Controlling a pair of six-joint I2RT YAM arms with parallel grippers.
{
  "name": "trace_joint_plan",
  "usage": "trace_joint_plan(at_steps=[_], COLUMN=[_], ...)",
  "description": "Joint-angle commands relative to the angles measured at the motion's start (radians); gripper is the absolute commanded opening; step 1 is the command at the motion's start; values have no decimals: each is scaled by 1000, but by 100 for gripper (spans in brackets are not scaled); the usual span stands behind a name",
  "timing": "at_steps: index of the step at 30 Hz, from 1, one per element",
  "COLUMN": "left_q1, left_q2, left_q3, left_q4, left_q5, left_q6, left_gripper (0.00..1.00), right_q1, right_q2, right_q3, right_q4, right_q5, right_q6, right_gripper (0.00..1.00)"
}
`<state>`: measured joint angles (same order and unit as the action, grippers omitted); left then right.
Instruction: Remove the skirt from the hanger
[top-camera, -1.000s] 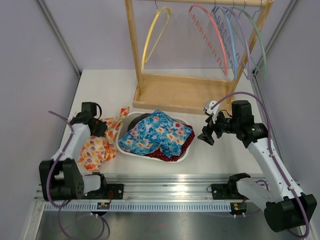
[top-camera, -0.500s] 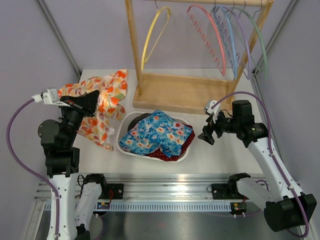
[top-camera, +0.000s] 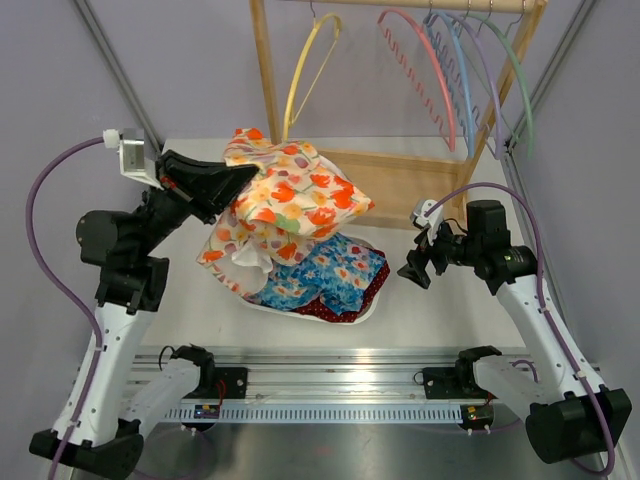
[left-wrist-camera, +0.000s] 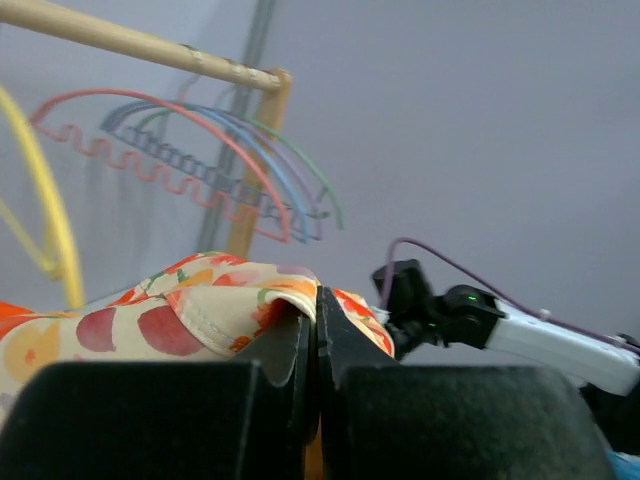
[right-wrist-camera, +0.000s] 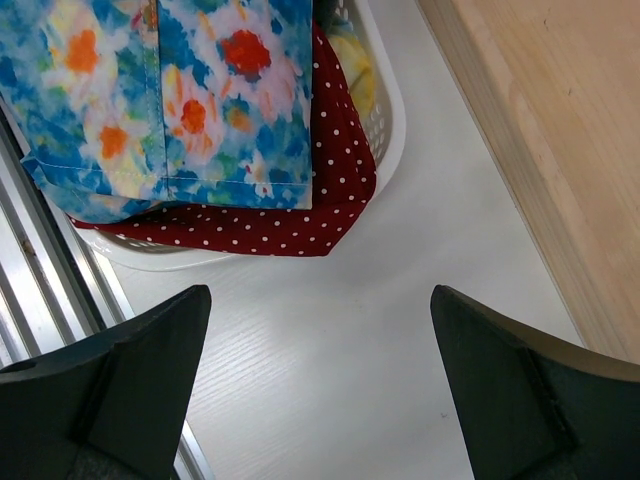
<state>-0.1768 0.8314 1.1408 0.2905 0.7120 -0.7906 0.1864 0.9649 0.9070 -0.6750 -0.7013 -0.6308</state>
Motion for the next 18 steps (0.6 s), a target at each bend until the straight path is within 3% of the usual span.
trace_joint_plan(at_steps=[1,6,12,18], left_q1=[-194,-342,-351,-351], left_q2=[35,89,72,46], left_q3=[68,62,-136,-367], left_q4=[119,73,46,-94], left_q5=[-127,-247,-273,-290], left_q6=[14,114,191,418], left_gripper=[0,0,0,0], right_q1=[-14,-30,-48,-51], right_q2=[-8,-11,-17,-15], right_q3=[-2,-2,-3,-3], right_q4=[38,40,38,34], right_q5=[-15,-7,-4,-1], right_q6=[0,0,-1,-7], right_gripper=[99,99,99,100])
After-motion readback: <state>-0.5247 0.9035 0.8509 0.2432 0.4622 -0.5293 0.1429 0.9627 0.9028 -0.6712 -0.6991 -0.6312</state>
